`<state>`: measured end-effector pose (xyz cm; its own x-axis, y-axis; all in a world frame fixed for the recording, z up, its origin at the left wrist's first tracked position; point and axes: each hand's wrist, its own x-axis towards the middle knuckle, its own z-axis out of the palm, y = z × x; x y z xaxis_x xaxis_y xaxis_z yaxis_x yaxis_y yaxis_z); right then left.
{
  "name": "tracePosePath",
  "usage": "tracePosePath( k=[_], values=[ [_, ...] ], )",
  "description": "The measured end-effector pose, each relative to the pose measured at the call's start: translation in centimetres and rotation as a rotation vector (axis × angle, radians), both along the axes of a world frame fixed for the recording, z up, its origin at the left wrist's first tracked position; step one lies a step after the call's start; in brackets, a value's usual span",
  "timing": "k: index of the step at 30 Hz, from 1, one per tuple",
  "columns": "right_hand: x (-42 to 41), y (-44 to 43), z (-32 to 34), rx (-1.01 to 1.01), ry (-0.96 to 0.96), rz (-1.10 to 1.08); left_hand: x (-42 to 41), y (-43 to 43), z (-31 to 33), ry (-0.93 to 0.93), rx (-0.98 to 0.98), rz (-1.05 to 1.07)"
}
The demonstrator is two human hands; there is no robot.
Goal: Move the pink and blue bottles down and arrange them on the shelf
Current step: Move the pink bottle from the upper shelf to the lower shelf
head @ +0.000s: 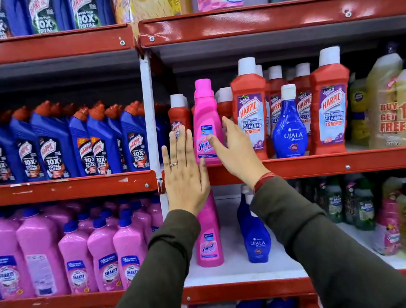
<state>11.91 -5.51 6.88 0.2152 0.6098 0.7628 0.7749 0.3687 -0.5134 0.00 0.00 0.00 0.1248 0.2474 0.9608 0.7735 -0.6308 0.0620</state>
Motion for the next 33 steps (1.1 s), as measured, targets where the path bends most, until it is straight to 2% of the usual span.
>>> tracePosePath(
  k=[6,13,33],
  values=[
    [-1.0,2.2,1.6,-0.122,0.189,0.037,0.2,1.8,-1.6,0.047,-0.090,-0.013],
    [-0.7,3.6,1.6,-0.073,0.382,0.145,0.7,3.6,-2.3,0.069,-0.006,0.076],
    [-0.3,1.2,3.3,0.116,0.441,0.220,0.5,3.4,-2.4,0.063,-0.016,0.036]
  ],
)
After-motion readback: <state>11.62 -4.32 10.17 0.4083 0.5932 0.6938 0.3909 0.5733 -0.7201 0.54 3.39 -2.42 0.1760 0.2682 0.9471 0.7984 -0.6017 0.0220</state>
